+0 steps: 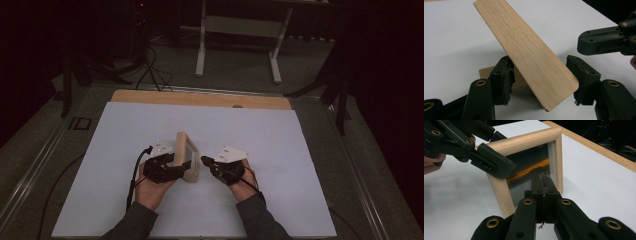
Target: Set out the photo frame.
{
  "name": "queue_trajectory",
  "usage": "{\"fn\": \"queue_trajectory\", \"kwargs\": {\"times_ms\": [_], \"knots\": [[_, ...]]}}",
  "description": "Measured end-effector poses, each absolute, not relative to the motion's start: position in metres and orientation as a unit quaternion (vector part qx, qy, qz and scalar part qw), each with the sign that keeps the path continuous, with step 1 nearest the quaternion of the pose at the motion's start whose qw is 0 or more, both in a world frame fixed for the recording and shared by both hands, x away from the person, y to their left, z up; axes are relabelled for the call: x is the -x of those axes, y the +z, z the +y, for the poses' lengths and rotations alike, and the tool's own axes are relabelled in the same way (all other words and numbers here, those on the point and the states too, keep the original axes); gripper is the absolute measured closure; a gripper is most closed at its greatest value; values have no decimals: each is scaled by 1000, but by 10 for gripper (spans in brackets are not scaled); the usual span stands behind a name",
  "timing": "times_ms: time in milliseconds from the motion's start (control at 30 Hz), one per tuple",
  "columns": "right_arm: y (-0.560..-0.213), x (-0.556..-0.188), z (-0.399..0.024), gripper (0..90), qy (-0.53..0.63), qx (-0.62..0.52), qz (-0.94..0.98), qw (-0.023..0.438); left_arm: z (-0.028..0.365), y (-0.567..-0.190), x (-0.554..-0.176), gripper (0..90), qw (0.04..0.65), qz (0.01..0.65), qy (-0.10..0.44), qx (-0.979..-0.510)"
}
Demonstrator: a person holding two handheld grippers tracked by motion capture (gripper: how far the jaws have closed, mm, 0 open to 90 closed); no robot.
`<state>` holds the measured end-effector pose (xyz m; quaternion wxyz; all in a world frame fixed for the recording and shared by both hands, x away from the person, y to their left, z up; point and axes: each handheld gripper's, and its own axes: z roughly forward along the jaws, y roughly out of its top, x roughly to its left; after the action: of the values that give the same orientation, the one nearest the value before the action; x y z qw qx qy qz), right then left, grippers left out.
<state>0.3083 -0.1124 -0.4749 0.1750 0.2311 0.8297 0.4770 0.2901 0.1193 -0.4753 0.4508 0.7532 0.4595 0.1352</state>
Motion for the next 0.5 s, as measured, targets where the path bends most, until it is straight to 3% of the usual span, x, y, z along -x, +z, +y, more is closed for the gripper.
{"fn": "queue_trajectory", "kwargs": {"times_ms": [500], "knots": [[-471, -310, -117, 891, 483, -236, 824, 180, 120, -475, -290, 473, 451, 455, 135, -756]]}}
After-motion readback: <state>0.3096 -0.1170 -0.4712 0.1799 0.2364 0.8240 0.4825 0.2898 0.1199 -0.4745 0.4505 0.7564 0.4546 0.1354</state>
